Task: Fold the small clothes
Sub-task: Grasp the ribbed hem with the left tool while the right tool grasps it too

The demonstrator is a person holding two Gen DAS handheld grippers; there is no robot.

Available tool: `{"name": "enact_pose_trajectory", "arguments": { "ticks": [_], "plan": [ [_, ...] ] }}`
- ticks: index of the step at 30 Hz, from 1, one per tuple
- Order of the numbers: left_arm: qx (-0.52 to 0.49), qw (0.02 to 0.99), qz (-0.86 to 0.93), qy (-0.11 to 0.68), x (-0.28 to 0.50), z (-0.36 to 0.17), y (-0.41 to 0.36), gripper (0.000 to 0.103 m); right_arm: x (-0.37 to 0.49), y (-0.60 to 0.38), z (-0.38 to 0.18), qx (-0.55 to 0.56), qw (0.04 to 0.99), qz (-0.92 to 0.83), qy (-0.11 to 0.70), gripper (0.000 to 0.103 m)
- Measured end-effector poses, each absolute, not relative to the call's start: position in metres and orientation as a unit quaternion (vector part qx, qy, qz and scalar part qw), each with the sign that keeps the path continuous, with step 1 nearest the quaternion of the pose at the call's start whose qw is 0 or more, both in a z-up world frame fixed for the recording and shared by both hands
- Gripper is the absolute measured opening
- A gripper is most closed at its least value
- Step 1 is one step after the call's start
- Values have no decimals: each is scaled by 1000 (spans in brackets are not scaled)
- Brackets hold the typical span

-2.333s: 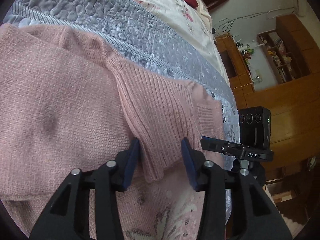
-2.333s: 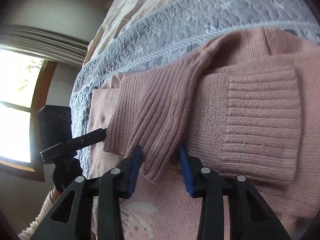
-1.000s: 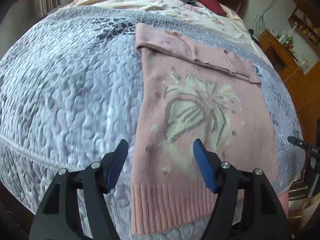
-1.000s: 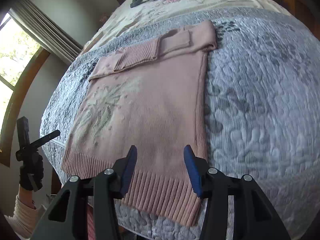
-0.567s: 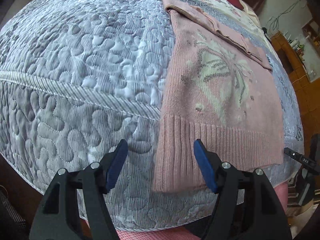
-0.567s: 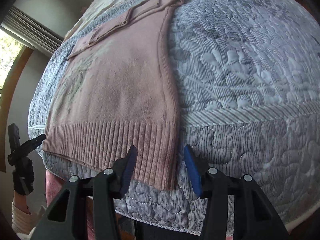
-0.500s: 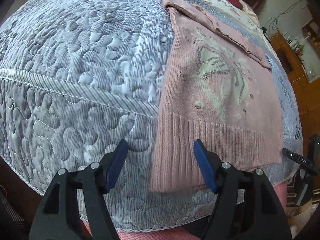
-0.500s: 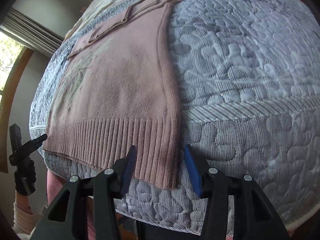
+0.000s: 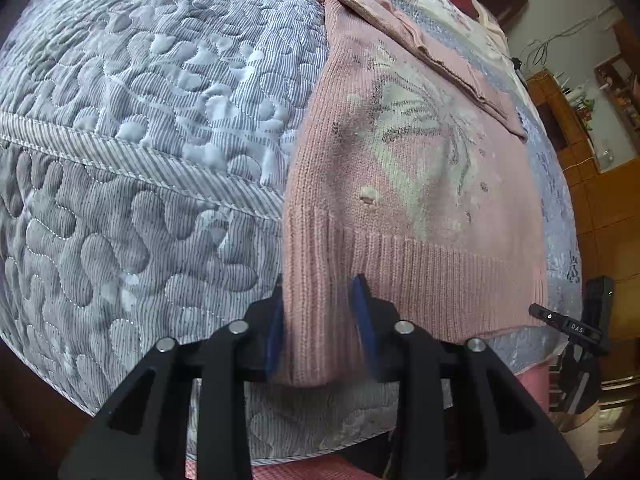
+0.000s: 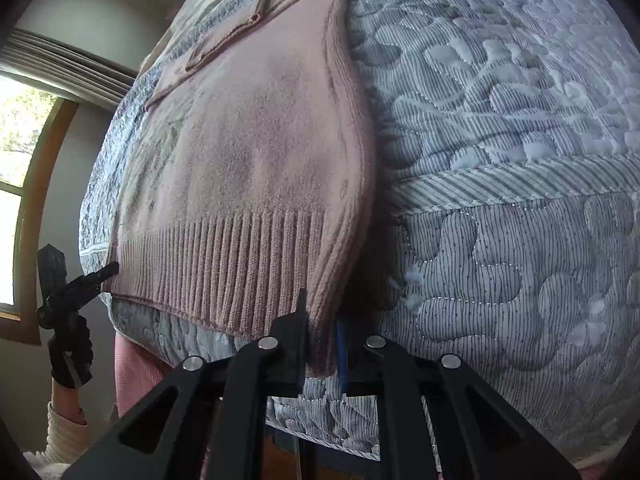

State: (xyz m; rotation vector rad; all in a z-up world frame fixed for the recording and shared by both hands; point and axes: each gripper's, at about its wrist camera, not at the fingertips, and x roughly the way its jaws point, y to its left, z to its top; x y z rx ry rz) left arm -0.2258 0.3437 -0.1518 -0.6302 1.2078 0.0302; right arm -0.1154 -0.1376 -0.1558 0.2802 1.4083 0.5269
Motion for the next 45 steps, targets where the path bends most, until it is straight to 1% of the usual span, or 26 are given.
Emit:
{"name": "enact_pose_trajectory", "arguments": {
  "ticks": [1, 4, 12, 16, 20, 24, 25, 27, 35, 40, 42, 45],
  "plan": [
    [-299, 776, 10, 556, -227, -152, 344, 18, -115, -137, -153, 125, 723, 241, 636, 11],
    [-304, 777, 4, 551, -228, -147, 341, 17, -115, -139, -142, 139, 724, 260, 624, 11],
    [-360, 788, -42, 497, -223, -112, 349, 16, -97, -156, -94, 229, 723, 315, 570, 10],
    [-365, 800, -47, 473, -202, -93, 356, 16, -72, -162, -73, 256, 726, 323, 550, 10],
    [-372, 806, -40, 458, -172, -86, 370, 15, -39, -165, -66, 269, 728, 316, 546, 10],
    [-377, 804, -28, 458, -139, -89, 384, 15, -5, -160, -70, 277, 725, 303, 553, 10],
    [-377, 804, -23, 459, -131, -90, 387, 13, 3, -159, -72, 281, 722, 301, 556, 10],
    [-383, 801, -14, 460, -118, -94, 395, 12, 20, -157, -78, 294, 715, 296, 560, 10],
    [-379, 790, 36, 480, -71, -124, 420, 12, 83, -147, -115, 316, 693, 258, 595, 10],
    [-382, 784, 63, 484, -53, -138, 435, 12, 105, -142, -141, 327, 676, 237, 616, 11],
    [-375, 785, 65, 489, -49, -138, 435, 12, 106, -142, -144, 330, 671, 236, 621, 14],
    [-365, 791, 58, 488, -49, -134, 435, 16, 106, -146, -142, 333, 671, 241, 618, 16]
  ]
}}
